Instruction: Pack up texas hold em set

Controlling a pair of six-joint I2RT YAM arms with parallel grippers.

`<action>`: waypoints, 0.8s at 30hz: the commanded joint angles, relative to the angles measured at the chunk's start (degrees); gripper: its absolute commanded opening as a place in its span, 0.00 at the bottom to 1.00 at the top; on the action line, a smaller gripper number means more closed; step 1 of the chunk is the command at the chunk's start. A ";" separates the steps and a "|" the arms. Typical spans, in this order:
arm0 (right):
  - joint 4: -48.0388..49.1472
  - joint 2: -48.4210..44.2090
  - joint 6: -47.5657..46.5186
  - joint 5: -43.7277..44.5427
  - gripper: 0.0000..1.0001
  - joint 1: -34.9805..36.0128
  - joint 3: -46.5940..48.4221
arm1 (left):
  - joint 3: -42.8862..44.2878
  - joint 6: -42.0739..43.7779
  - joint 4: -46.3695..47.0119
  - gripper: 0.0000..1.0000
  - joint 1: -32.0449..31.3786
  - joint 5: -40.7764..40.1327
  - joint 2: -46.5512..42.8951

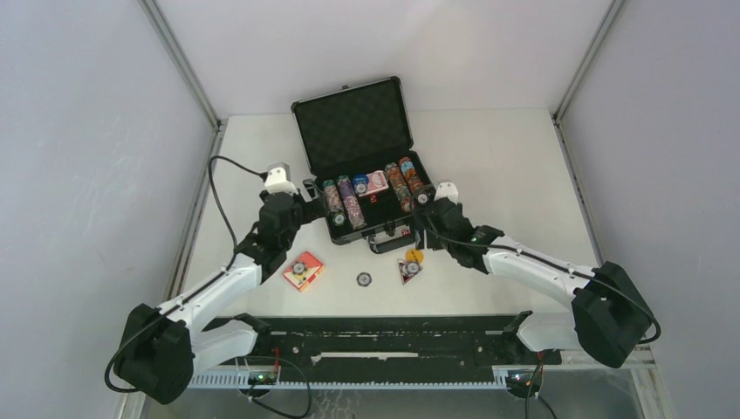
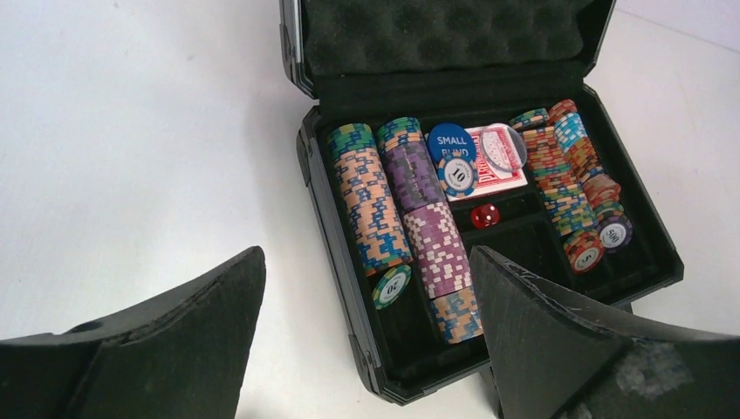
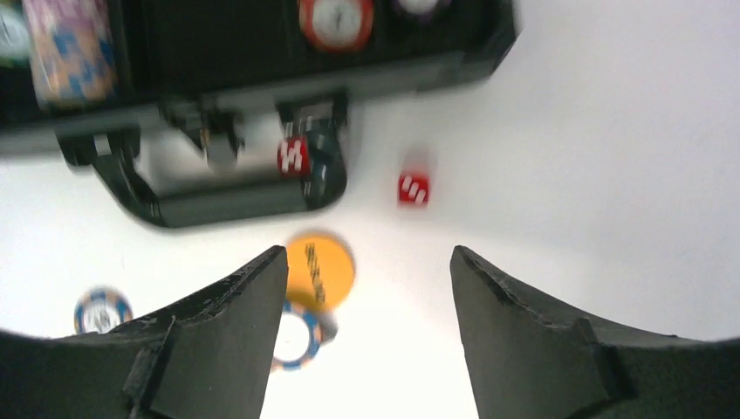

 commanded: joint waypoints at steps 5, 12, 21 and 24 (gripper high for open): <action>-6.65 -0.80 3.86 -12.76 0.77 3.86 -0.03 | -3.26 -3.10 1.33 0.92 -1.19 -1.94 -4.17; -8.67 5.84 5.62 -10.00 0.72 8.98 3.13 | -8.32 -3.24 1.41 0.93 -1.68 -3.50 -8.44; -7.95 10.56 7.03 -8.72 0.71 10.95 4.55 | -7.63 -3.13 0.77 0.93 -1.92 -3.05 -7.48; -8.14 10.60 6.88 -7.93 0.73 11.02 4.55 | -7.60 -2.99 0.49 0.92 -1.89 -3.17 -7.70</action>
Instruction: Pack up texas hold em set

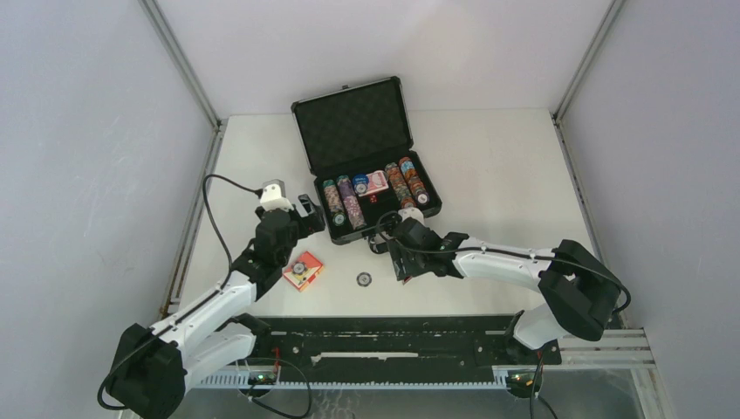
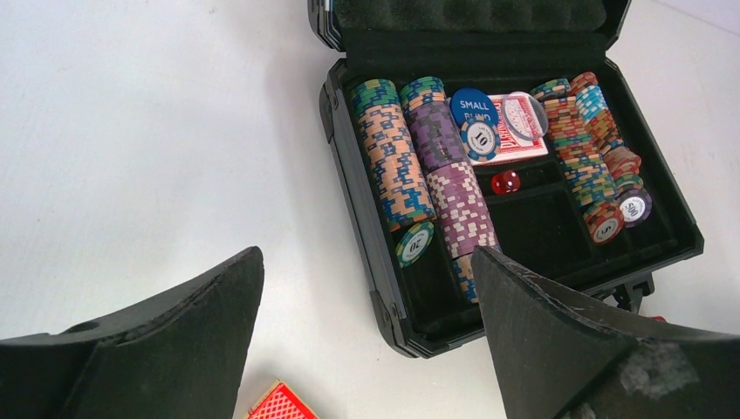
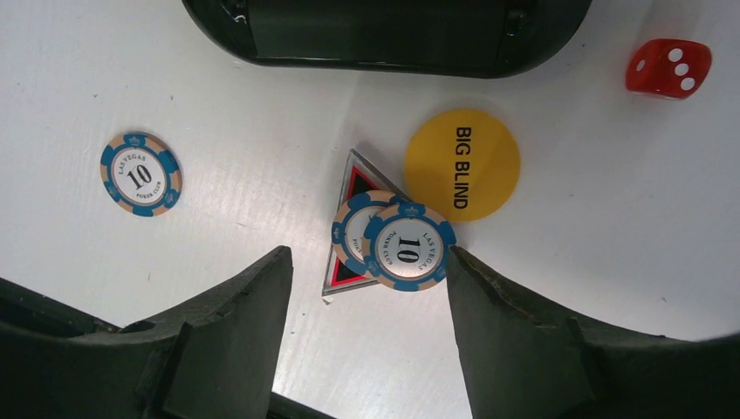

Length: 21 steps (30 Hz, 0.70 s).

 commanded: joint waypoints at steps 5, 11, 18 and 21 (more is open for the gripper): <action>0.22 -0.88 0.48 3.27 0.81 0.10 2.26 | 0.16 -0.40 1.40 0.92 -0.39 -0.83 0.09; 0.78 0.70 -0.15 2.55 0.84 -0.29 2.28 | 0.49 -0.38 1.27 0.92 -0.44 -0.49 0.92; 1.10 3.23 0.05 2.62 0.82 0.02 2.25 | 0.61 -0.25 1.26 0.92 -0.39 -0.59 1.13; 1.00 3.31 0.24 2.92 0.81 0.17 2.25 | 0.55 -0.32 1.17 0.92 -0.37 -0.49 1.14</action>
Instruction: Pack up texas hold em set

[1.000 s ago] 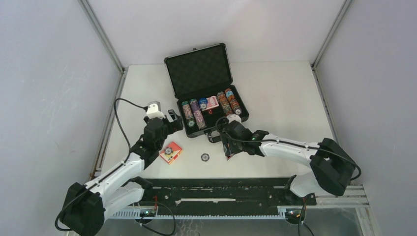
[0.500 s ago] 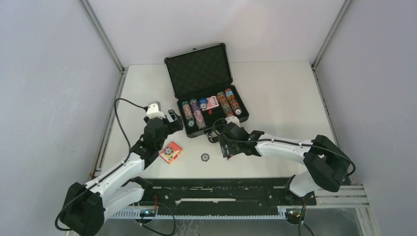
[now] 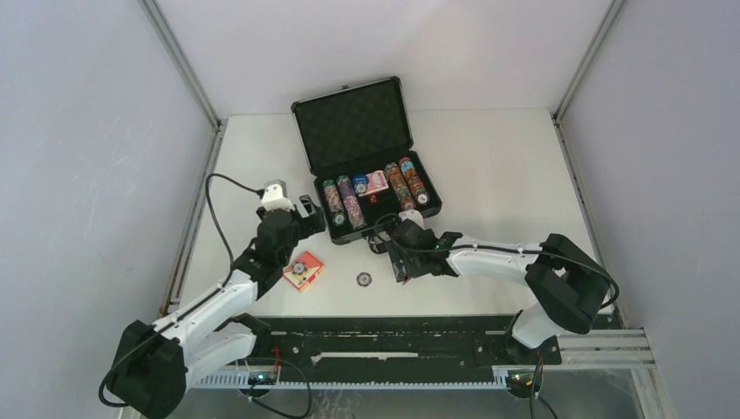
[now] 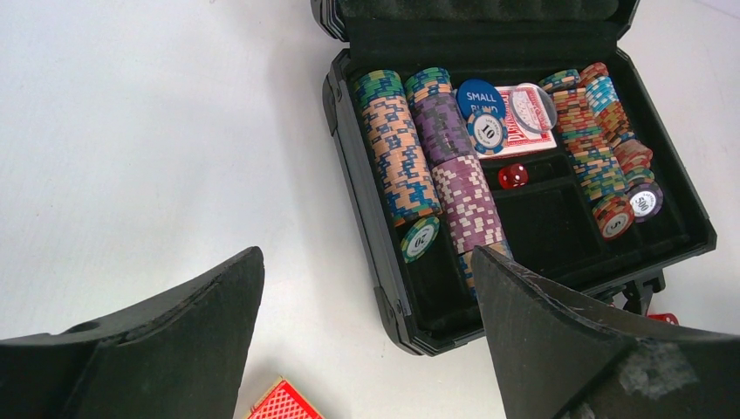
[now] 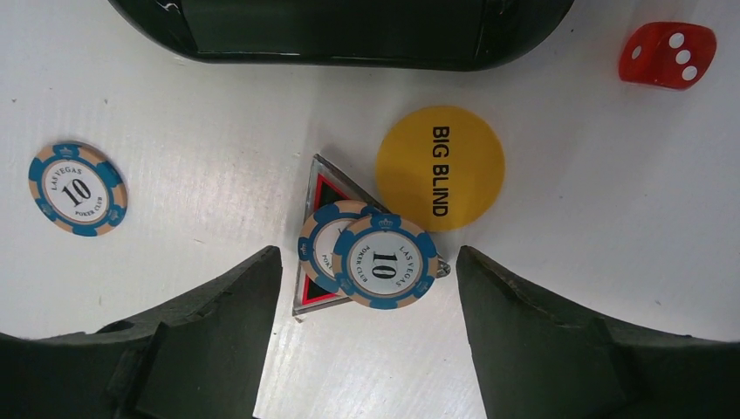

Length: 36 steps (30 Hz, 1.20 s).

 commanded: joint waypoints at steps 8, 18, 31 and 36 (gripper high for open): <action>0.71 -1.76 0.04 2.38 0.77 0.47 2.16 | 0.58 -0.49 1.27 0.92 -0.37 -0.04 -0.02; -0.15 -1.20 0.41 3.40 0.68 1.17 2.90 | 0.62 -0.49 1.05 0.92 -0.34 0.22 -0.51; -1.10 -0.84 0.57 4.32 0.64 1.97 3.64 | 0.68 -0.45 1.16 0.92 -0.37 0.75 -0.33; -1.41 -0.47 0.66 4.36 0.63 2.22 3.68 | 0.63 -0.59 1.27 0.92 -0.37 1.02 -0.27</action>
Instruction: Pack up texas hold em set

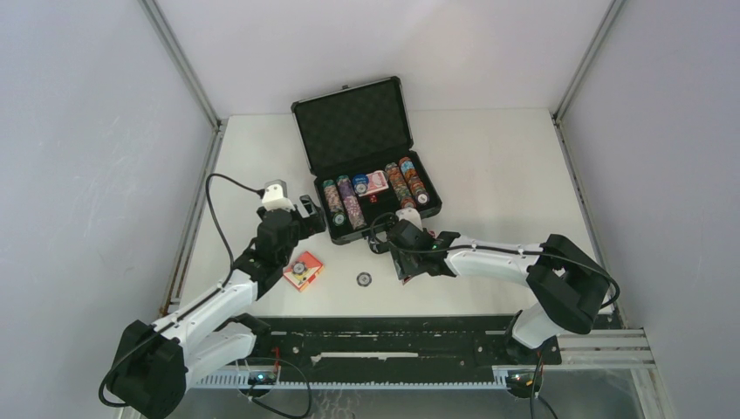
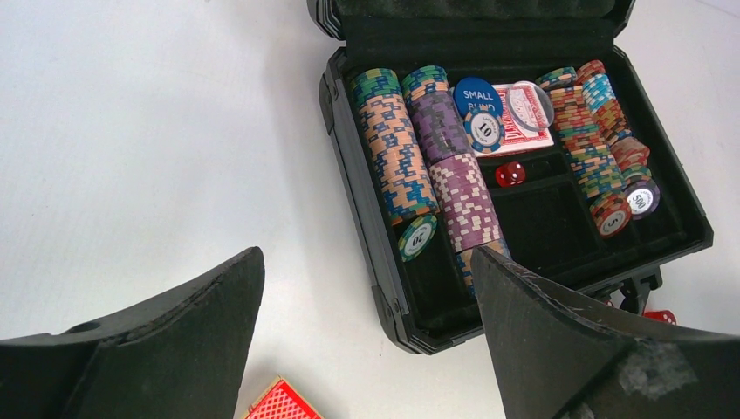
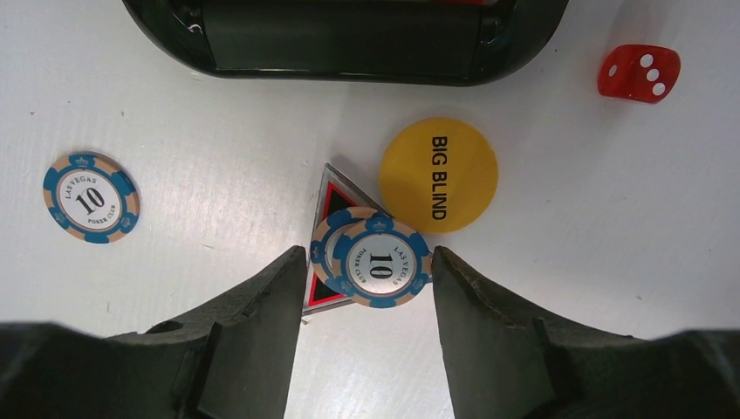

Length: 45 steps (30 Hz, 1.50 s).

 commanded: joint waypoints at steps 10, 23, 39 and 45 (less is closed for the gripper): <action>0.76 0.95 0.82 0.49 0.60 1.34 1.89 | 0.66 -0.65 1.29 0.92 -0.33 0.74 -0.07; -0.35 2.66 0.54 1.47 0.54 1.72 3.11 | 0.71 -0.60 1.23 0.92 -0.30 0.65 -0.04; -2.66 5.85 0.50 4.01 0.57 3.67 4.57 | 0.72 -0.60 1.16 0.92 -0.33 0.74 0.04; -2.95 5.75 0.64 3.59 0.65 3.61 4.52 | 0.73 -0.60 1.18 0.92 -0.36 0.91 0.08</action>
